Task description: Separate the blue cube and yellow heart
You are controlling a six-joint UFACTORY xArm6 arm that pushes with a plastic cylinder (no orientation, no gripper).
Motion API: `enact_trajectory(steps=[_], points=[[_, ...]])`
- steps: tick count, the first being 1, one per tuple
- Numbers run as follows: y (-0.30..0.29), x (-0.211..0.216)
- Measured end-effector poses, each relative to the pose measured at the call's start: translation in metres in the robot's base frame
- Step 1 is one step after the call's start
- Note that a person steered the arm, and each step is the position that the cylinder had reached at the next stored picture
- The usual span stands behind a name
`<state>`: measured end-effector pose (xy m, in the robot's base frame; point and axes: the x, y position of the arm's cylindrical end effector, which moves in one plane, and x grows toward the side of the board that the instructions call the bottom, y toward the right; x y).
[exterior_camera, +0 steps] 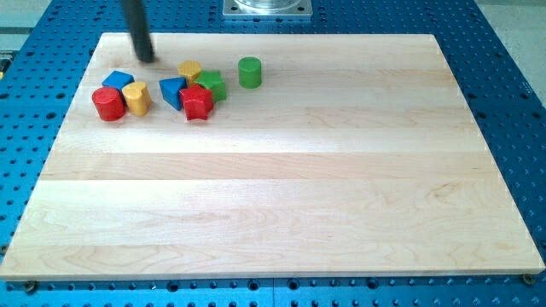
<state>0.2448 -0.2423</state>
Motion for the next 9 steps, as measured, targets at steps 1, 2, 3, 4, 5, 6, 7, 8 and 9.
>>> enact_trajectory(steps=[1,2,3,4,5,6,7,8,9], points=[[-0.017,0.031],[-0.004,0.068],[0.013,0.100],[0.034,0.137],[0.069,0.161],[0.113,0.201],[0.013,0.216],[0.109,0.219],[0.178,0.222]])
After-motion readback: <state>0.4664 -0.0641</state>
